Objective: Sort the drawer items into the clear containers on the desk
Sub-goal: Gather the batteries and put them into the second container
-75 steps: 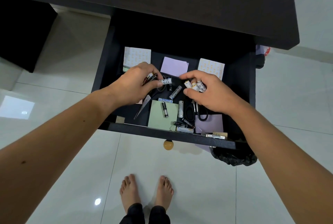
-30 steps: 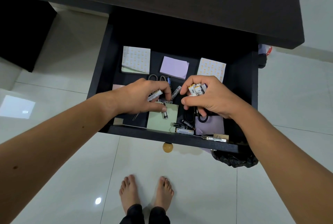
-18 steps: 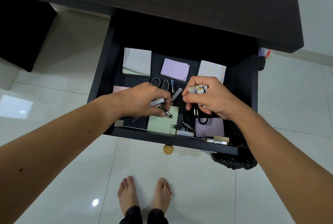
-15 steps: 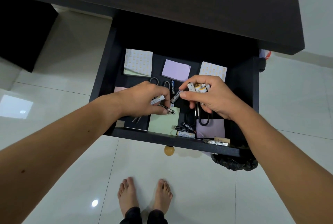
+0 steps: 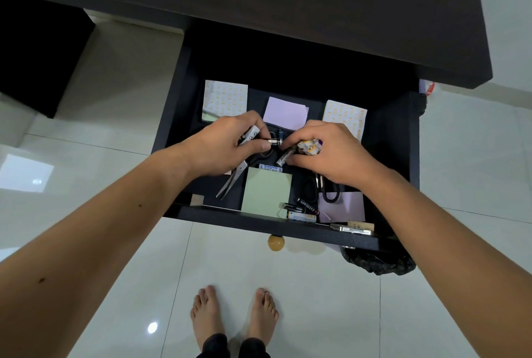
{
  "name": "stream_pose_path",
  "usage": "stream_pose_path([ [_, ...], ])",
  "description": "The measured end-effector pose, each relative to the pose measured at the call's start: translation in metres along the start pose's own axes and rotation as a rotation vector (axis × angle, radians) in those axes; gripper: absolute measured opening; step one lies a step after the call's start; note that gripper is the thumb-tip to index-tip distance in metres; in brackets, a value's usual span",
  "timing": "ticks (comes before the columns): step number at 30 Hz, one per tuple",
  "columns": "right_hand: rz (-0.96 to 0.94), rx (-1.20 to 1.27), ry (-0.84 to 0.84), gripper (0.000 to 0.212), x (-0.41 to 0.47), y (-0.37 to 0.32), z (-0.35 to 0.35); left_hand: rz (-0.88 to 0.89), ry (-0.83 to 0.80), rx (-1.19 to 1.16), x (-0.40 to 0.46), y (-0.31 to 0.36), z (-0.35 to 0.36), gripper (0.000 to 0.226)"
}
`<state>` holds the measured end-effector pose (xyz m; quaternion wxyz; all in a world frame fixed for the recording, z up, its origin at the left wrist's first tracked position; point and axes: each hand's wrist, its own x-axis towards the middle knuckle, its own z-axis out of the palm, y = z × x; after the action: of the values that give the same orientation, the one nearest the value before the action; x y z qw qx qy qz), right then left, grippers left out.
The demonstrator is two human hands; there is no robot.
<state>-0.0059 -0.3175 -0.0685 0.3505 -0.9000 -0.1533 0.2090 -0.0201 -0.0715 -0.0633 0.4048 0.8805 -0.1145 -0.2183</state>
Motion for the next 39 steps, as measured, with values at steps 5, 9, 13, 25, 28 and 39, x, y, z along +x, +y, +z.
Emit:
stream_pose_path([
  [5,-0.057,-0.238,-0.049,0.029,0.004,-0.001,0.002,0.04,-0.015,-0.086,0.0,-0.001,-0.001,0.019],
  [9,-0.093,-0.271,-0.049,0.02,0.002,-0.001,0.001,0.081,-0.047,-0.076,0.0,-0.002,0.001,0.036],
  [13,-0.038,-0.175,0.014,0.016,-0.003,0.001,-0.007,0.072,-0.045,-0.061,-0.001,-0.001,0.003,0.017],
  [25,0.135,0.191,0.112,0.02,-0.003,-0.012,-0.01,-0.003,-0.025,-0.029,0.0,0.001,0.002,0.021],
  [28,0.143,0.108,0.165,0.014,0.003,-0.012,-0.004,-0.014,-0.009,-0.029,0.002,-0.001,0.003,0.022],
  [39,0.19,-0.133,0.129,0.014,0.008,-0.015,0.003,0.034,-0.088,0.17,0.006,-0.009,0.009,0.032],
])
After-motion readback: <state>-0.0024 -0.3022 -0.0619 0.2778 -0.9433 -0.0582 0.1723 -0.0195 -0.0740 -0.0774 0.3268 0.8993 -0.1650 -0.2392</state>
